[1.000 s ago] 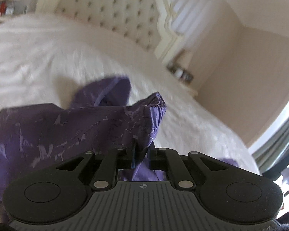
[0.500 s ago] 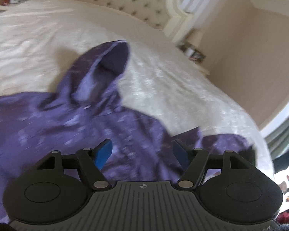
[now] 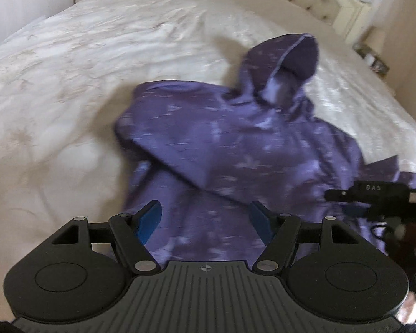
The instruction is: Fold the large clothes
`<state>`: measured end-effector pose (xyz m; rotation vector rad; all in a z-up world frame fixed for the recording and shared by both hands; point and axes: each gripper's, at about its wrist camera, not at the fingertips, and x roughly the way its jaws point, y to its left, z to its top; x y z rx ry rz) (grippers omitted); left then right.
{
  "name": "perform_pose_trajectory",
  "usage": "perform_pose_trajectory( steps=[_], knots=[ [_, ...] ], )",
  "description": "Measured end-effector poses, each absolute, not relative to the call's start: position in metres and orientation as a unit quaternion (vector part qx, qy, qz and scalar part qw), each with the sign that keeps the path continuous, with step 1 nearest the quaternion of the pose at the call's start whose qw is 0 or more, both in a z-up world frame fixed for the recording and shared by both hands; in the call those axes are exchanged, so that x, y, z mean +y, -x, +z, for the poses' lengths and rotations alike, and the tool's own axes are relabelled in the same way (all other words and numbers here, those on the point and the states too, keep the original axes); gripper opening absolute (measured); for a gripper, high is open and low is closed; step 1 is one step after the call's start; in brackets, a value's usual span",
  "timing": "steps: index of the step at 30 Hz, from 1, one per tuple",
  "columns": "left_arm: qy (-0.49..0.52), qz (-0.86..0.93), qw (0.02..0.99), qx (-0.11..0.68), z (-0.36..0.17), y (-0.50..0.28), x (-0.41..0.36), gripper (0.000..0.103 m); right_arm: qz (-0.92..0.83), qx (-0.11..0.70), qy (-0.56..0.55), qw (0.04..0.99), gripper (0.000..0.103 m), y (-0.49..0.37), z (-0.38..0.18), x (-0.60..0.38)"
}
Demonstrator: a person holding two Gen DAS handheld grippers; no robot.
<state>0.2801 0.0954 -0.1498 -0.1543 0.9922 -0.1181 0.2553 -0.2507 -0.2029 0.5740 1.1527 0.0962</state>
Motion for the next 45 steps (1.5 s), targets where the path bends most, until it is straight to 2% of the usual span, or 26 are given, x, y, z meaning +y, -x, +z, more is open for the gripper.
perform_pose_trajectory(
  steps=[3, 8, 11, 16, 18, 20, 21, 23, 25, 27, 28, 36, 45],
  knots=[
    [0.065, -0.055, 0.876, 0.474, -0.151, -0.287, 0.109, 0.068, 0.061, 0.538, -0.221, 0.811, 0.019, -0.264, -0.183, -0.235],
    [0.059, -0.054, 0.882, 0.465, -0.149, -0.308, 0.128, 0.068, 0.078, 0.477, -0.142, 0.864, 0.018, -0.252, -0.112, -0.233],
    [0.069, -0.056, 0.883, 0.46, -0.151, -0.323, 0.139, 0.068, 0.034, 0.494, -0.129, 0.859, 0.018, -0.249, -0.114, -0.25],
    [0.065, -0.067, 0.884, 0.458, -0.159, -0.354, 0.147, 0.068, 0.008, 0.549, -0.111, 0.828, 0.021, -0.257, -0.15, -0.254],
    [0.063, -0.07, 0.883, 0.459, -0.164, -0.368, 0.148, 0.068, -0.011, 0.561, -0.099, 0.822, 0.028, -0.259, -0.159, -0.25],
    [0.066, -0.072, 0.88, 0.465, -0.17, -0.38, 0.151, 0.067, -0.027, 0.565, -0.098, 0.819, 0.029, -0.257, -0.161, -0.248],
    [0.07, -0.072, 0.878, 0.468, -0.173, -0.386, 0.153, 0.066, -0.035, 0.563, -0.099, 0.819, 0.036, -0.256, -0.159, -0.248],
    [0.085, -0.079, 0.875, 0.47, -0.178, -0.393, 0.158, 0.056, -0.042, 0.556, -0.097, 0.824, 0.048, -0.254, -0.155, -0.245],
    [0.096, -0.093, 0.873, 0.47, -0.184, -0.397, 0.161, 0.043, -0.049, 0.546, -0.083, 0.832, 0.049, -0.256, -0.147, -0.24],
    [0.086, -0.107, 0.872, 0.47, -0.19, -0.399, 0.161, 0.022, -0.056, 0.535, -0.063, 0.841, 0.049, -0.257, -0.138, -0.232],
    [0.071, -0.109, 0.87, 0.475, -0.195, -0.396, 0.159, 0.019, -0.057, 0.526, -0.054, 0.847, 0.049, -0.259, -0.133, -0.227],
    [0.088, -0.111, 0.853, 0.503, -0.22, -0.371, 0.165, 0.017, 0.089, 0.478, 0.003, 0.874, 0.05, -0.31, -0.095, -0.144],
    [0.113, -0.106, 0.849, 0.504, -0.221, -0.374, 0.17, 0.017, 0.296, 0.46, 0.061, 0.835, 0.052, -0.398, -0.111, 0.0]
  ],
)
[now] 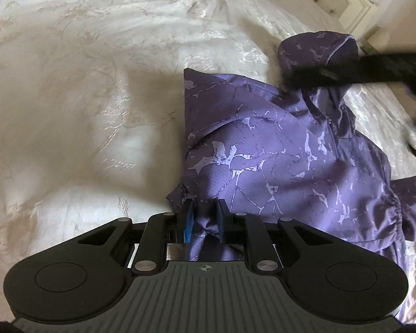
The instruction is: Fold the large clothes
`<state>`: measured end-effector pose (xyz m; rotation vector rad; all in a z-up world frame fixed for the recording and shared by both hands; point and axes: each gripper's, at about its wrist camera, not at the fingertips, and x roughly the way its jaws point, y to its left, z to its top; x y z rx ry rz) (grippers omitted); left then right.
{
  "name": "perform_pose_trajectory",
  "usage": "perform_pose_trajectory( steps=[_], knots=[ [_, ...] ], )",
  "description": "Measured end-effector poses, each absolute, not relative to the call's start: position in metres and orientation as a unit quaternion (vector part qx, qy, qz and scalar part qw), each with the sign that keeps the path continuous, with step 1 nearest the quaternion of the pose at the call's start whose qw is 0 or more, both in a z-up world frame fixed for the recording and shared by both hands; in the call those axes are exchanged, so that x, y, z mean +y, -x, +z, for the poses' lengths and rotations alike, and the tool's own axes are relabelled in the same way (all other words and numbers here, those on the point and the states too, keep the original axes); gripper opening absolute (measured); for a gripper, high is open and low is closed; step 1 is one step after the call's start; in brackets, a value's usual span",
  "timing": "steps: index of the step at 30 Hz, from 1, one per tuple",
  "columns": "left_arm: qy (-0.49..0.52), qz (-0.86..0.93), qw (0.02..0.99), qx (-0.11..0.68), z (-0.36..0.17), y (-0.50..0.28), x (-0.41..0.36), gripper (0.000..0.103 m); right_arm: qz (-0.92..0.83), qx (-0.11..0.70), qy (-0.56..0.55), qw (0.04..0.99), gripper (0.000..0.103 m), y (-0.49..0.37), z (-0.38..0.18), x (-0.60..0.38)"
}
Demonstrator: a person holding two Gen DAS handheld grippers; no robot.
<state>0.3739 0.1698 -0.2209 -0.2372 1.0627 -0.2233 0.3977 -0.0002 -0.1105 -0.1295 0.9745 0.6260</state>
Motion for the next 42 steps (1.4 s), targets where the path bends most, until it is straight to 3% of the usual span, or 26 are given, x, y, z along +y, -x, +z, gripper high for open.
perform_pose_trajectory(
  steps=[7, 9, 22, 26, 27, 28, 32, 34, 35, 36, 40, 42],
  knots=[
    [0.135, -0.094, 0.849, 0.502, -0.218, -0.373, 0.176, 0.017, 0.354, 0.483, 0.122, 0.792, 0.048, -0.429, -0.145, 0.056],
    [0.142, -0.09, 0.848, 0.502, -0.218, -0.372, 0.178, 0.017, 0.374, 0.5, 0.122, 0.772, 0.008, -0.437, -0.152, 0.062],
    [0.12, -0.082, 0.837, 0.528, -0.224, -0.352, 0.18, 0.018, 0.301, 0.517, 0.071, 0.798, 0.004, -0.484, -0.182, 0.059],
    [0.083, -0.074, 0.861, 0.497, -0.212, -0.361, 0.183, 0.03, 0.299, 0.514, -0.033, 0.803, 0.004, -0.502, -0.162, 0.033],
    [0.074, -0.076, 0.865, 0.491, -0.211, -0.367, 0.184, 0.034, 0.303, 0.515, -0.043, 0.801, 0.012, -0.505, -0.159, 0.029],
    [0.062, -0.078, 0.867, 0.489, -0.211, -0.374, 0.184, 0.038, 0.306, 0.516, -0.039, 0.799, 0.017, -0.506, -0.156, 0.027],
    [0.011, -0.118, 0.873, 0.473, -0.22, -0.39, 0.175, 0.039, 0.327, 0.519, 0.011, 0.789, 0.017, -0.504, -0.148, 0.036],
    [-0.023, -0.15, 0.874, 0.462, -0.224, -0.392, 0.165, 0.037, 0.328, 0.52, 0.015, 0.788, 0.021, -0.503, -0.149, 0.037],
    [-0.027, -0.165, 0.873, 0.459, -0.223, -0.391, 0.163, 0.032, 0.329, 0.522, 0.011, 0.787, 0.032, -0.503, -0.149, 0.037],
    [-0.016, -0.184, 0.871, 0.454, -0.222, -0.389, 0.162, 0.015, 0.329, 0.526, 0.01, 0.784, 0.04, -0.503, -0.151, 0.036],
    [0.005, -0.201, 0.875, 0.44, -0.218, -0.363, 0.159, 0.013, 0.347, 0.546, 0.021, 0.762, 0.042, -0.5, -0.157, 0.04],
    [-0.002, -0.201, 0.871, 0.449, -0.223, -0.353, 0.155, 0.013, 0.358, 0.554, 0.038, 0.751, 0.053, -0.498, -0.162, 0.047]
  ],
)
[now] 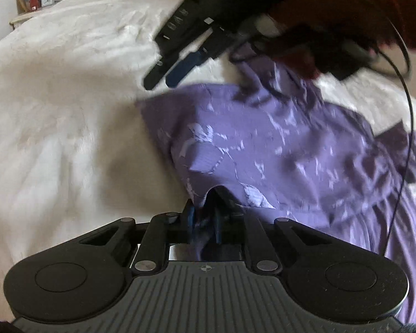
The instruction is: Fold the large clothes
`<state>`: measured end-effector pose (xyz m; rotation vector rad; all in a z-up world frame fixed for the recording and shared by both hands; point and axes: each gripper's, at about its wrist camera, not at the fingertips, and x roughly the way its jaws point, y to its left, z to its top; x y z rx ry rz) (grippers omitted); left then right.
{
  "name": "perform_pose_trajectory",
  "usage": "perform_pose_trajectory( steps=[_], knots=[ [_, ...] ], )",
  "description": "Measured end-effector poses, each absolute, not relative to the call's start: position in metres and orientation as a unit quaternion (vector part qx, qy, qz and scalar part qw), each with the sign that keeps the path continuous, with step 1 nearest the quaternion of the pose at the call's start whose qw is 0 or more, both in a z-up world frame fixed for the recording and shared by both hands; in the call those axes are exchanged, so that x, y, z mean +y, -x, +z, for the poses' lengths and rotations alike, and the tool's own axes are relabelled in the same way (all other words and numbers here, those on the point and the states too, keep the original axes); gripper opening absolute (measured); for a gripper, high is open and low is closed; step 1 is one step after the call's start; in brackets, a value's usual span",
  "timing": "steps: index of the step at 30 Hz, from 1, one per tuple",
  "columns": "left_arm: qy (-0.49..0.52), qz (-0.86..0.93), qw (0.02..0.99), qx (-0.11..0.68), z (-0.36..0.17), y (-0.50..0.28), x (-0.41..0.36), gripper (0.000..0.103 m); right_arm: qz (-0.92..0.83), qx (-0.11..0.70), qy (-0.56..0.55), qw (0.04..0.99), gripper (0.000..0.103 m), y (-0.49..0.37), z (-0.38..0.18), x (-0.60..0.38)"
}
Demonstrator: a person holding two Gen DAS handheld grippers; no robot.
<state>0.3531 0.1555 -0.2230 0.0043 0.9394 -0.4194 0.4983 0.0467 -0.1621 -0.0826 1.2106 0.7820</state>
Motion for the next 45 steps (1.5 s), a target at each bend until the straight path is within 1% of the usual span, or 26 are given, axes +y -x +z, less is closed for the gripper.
perform_pose_trajectory(
  steps=[1, 5, 6, 7, 8, 9, 11, 13, 14, 15, 16, 17, 18, 22, 27, 29, 31, 32, 35, 38, 41, 43, 45],
  knots=[
    [-0.005, -0.198, 0.868, 0.455, -0.226, -0.349, 0.154, 0.013, 0.362, 0.558, 0.045, 0.746, 0.054, -0.497, -0.165, 0.05],
    [0.01, -0.185, 0.862, 0.472, -0.233, -0.34, 0.161, 0.013, 0.375, 0.578, 0.057, 0.722, 0.054, -0.494, -0.177, 0.064],
    [0.012, -0.182, 0.862, 0.473, -0.233, -0.339, 0.162, 0.013, 0.381, 0.58, 0.056, 0.718, 0.049, -0.492, -0.178, 0.067],
    [0.014, -0.18, 0.861, 0.475, -0.233, -0.342, 0.163, 0.013, 0.388, 0.576, 0.062, 0.717, 0.037, -0.489, -0.179, 0.07],
    [0.016, -0.178, 0.86, 0.478, -0.233, -0.343, 0.164, 0.013, 0.388, 0.57, 0.077, 0.72, 0.01, -0.487, -0.179, 0.073],
    [0.017, -0.175, 0.86, 0.479, -0.233, -0.343, 0.165, 0.013, 0.383, 0.562, 0.088, 0.728, 0.009, -0.486, -0.178, 0.076],
    [0.016, -0.171, 0.858, 0.484, -0.231, -0.342, 0.168, 0.013, 0.357, 0.557, 0.088, 0.745, 0.009, -0.49, -0.181, 0.08],
    [0.012, -0.165, 0.858, 0.486, -0.226, -0.34, 0.169, 0.013, 0.337, 0.557, 0.073, 0.755, 0.018, -0.494, -0.185, 0.079],
    [0.012, -0.16, 0.862, 0.481, -0.221, -0.339, 0.17, 0.013, 0.325, 0.552, 0.06, 0.766, 0.028, -0.495, -0.184, 0.077],
    [0.014, -0.155, 0.867, 0.474, -0.215, -0.337, 0.172, 0.013, 0.318, 0.544, 0.045, 0.775, 0.043, -0.495, -0.181, 0.072],
    [0.019, -0.15, 0.872, 0.466, -0.207, -0.335, 0.174, 0.014, 0.315, 0.531, 0.027, 0.786, 0.048, -0.494, -0.175, 0.066],
    [0.023, -0.147, 0.875, 0.46, -0.202, -0.334, 0.176, 0.015, 0.311, 0.515, 0.007, 0.799, 0.05, -0.491, -0.168, 0.057],
    [0.024, -0.144, 0.878, 0.456, -0.198, -0.333, 0.176, 0.017, 0.306, 0.507, -0.007, 0.806, 0.05, -0.489, -0.162, 0.05],
    [0.019, -0.152, 0.869, 0.47, -0.2, -0.336, 0.171, 0.017, 0.291, 0.492, -0.064, 0.818, 0.05, -0.468, -0.141, 0.013],
    [0.012, -0.192, 0.857, 0.479, -0.21, -0.331, 0.153, 0.018, 0.24, 0.495, -0.083, 0.831, 0.05, -0.424, -0.133, -0.038],
    [0.006, -0.212, 0.853, 0.476, -0.214, -0.334, 0.144, 0.022, 0.218, 0.499, -0.093, 0.834, 0.05, -0.407, -0.131, -0.059],
    [0.0, -0.224, 0.855, 0.468, -0.22, -0.338, 0.138, 0.033, 0.193, 0.505, -0.106, 0.834, 0.05, -0.39, -0.133, -0.077],
    [-0.004, -0.226, 0.857, 0.463, -0.223, -0.341, 0.137, 0.034, 0.182, 0.507, -0.108, 0.835, 0.05, -0.384, -0.134, -0.084],
    [-0.022, -0.207, 0.865, 0.457, -0.23, -0.355, 0.143, 0.036, 0.149, 0.514, -0.107, 0.838, 0.05, -0.364, -0.138, -0.102],
    [0.023, -0.192, 0.863, 0.467, -0.234, -0.362, 0.162, 0.034, 0.127, 0.519, -0.106, 0.839, 0.05, -0.346, -0.14, -0.113],
    [0.018, -0.184, 0.865, 0.467, -0.231, -0.354, 0.167, 0.033, 0.126, 0.52, -0.086, 0.84, 0.05, -0.334, -0.138, -0.11],
    [0.023, -0.158, 0.865, 0.476, -0.233, -0.349, 0.176, 0.039, 0.145, 0.517, -0.07, 0.841, 0.05, -0.328, -0.135, -0.098],
    [0.041, -0.139, 0.861, 0.488, -0.236, -0.344, 0.192, 0.039, 0.173, 0.511, -0.051, 0.841, 0.05, -0.326, -0.135, -0.077]
  ],
)
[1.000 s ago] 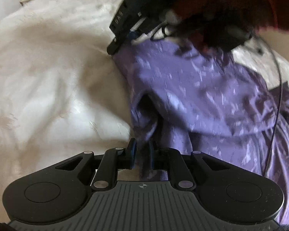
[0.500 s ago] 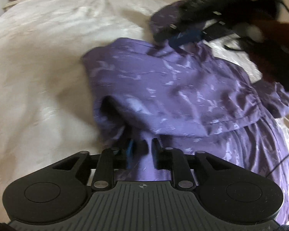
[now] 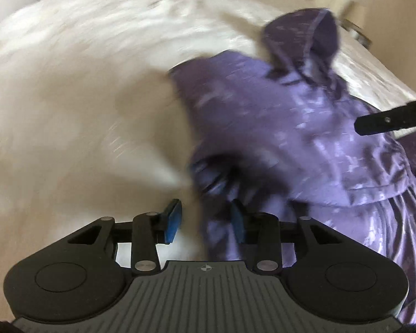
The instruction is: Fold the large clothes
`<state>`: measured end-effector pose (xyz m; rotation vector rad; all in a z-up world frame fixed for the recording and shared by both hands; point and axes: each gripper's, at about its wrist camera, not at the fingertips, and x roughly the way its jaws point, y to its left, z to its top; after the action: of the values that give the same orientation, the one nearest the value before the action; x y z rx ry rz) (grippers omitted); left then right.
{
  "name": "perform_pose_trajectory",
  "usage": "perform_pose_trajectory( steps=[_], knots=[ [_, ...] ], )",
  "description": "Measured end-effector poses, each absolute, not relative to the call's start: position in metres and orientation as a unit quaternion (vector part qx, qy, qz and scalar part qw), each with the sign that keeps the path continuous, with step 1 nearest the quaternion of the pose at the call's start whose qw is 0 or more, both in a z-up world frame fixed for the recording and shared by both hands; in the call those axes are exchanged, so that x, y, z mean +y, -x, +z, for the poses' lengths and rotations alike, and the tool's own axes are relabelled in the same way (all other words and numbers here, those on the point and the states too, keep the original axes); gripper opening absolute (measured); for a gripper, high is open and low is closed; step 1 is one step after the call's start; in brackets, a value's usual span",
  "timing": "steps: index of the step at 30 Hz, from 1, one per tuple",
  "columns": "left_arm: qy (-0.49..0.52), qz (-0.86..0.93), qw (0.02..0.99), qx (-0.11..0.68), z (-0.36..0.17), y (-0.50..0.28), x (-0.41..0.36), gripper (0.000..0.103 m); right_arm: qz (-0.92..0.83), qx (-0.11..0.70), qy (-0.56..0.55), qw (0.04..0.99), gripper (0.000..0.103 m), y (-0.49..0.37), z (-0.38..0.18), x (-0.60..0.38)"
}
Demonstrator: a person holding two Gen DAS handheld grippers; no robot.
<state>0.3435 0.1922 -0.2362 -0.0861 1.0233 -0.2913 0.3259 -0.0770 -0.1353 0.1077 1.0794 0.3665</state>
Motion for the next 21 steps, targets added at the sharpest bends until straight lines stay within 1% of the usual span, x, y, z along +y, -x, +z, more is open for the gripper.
perform_pose_trajectory(
  steps=[6, 7, 10, 12, 14, 16, 17, 18, 20, 21],
  knots=[
    [0.041, -0.114, 0.865, 0.487, -0.214, -0.327, 0.225, 0.038, 0.252, 0.48, -0.007, 0.84, 0.05, -0.325, -0.142, -0.003],
    [0.043, -0.11, 0.868, 0.483, -0.208, -0.325, 0.229, 0.038, 0.255, 0.485, -0.006, 0.836, 0.051, -0.325, -0.148, 0.007],
    [0.047, -0.102, 0.875, 0.47, -0.191, -0.325, 0.235, 0.038, 0.259, 0.536, 0.023, 0.803, 0.051, -0.327, -0.179, 0.03],
    [0.049, -0.105, 0.879, 0.462, -0.182, -0.331, 0.231, 0.039, 0.262, 0.535, 0.049, 0.802, 0.055, -0.319, -0.189, 0.038],
    [0.046, -0.122, 0.884, 0.448, -0.171, -0.337, 0.223, 0.039, 0.261, 0.529, 0.026, 0.807, 0.055, -0.314, -0.182, 0.031],
    [0.044, -0.146, 0.888, 0.435, -0.162, -0.348, 0.209, 0.044, 0.255, 0.516, -0.014, 0.818, 0.059, -0.31, -0.172, 0.016],
    [0.045, -0.161, 0.888, 0.428, -0.159, -0.355, 0.201, 0.045, 0.245, 0.506, -0.029, 0.827, 0.064, -0.308, -0.166, 0.006],
    [0.045, -0.174, 0.888, 0.422, -0.157, -0.359, 0.193, 0.049, 0.23, 0.496, -0.042, 0.837, 0.067, -0.305, -0.16, -0.007],
    [0.044, -0.199, 0.887, 0.414, -0.156, -0.371, 0.173, 0.056, 0.194, 0.484, -0.068, 0.85, 0.069, -0.301, -0.154, -0.032],
    [0.043, -0.209, 0.886, 0.412, -0.159, -0.377, 0.164, 0.061, 0.173, 0.484, -0.082, 0.854, 0.073, -0.3, -0.153, -0.046]
  ],
)
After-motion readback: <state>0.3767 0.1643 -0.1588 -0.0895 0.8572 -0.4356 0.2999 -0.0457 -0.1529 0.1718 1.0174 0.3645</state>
